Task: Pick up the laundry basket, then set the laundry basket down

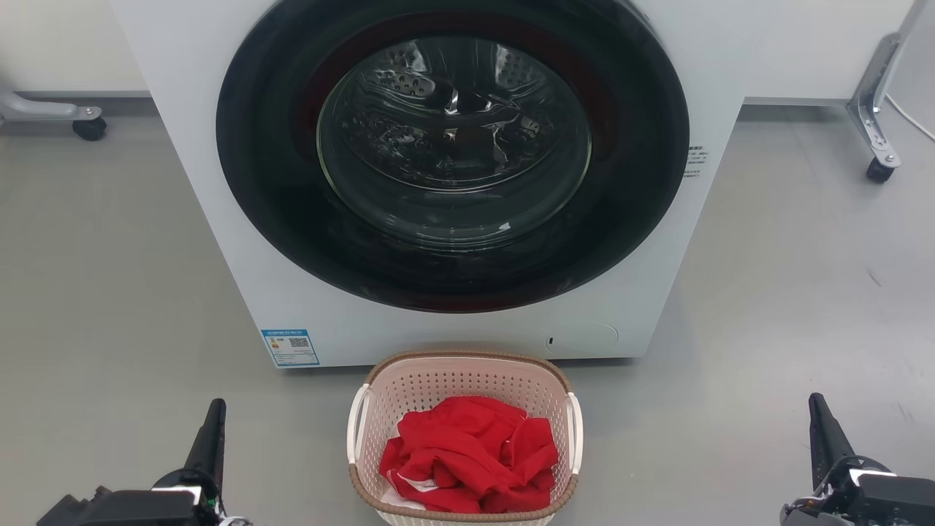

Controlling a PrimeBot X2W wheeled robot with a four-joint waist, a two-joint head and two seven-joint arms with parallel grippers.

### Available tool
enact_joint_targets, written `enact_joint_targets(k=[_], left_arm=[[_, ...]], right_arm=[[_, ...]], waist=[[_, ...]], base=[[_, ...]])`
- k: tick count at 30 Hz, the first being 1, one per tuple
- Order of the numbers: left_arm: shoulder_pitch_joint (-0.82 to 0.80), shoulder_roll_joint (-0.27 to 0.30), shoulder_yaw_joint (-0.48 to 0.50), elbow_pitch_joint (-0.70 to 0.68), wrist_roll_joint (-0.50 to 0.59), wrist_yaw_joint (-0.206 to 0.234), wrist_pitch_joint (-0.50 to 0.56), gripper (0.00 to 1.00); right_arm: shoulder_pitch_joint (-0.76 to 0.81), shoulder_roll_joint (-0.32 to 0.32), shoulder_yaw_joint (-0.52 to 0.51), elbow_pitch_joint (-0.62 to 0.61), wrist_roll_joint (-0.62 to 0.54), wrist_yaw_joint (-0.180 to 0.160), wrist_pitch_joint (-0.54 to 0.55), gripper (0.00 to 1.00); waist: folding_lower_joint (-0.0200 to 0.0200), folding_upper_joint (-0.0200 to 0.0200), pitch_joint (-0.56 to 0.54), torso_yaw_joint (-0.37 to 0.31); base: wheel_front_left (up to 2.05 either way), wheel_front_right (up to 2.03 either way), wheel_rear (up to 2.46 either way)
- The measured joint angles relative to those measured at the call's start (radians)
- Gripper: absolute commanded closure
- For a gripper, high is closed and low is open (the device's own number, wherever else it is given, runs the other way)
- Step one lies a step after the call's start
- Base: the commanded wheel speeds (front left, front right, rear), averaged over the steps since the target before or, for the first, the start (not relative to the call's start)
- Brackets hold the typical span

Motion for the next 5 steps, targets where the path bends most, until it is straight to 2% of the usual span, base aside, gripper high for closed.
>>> enact_joint_targets(k=[5], left_arm=[[0.0,0.0,0.0,0.0,0.0,0.0,0.0,1.0]], right_arm=[[0.0,0.0,0.0,0.0,0.0,0.0,0.0,1.0]], waist=[[0.0,0.0,0.0,0.0]], base=[[0.0,0.0,0.0]])
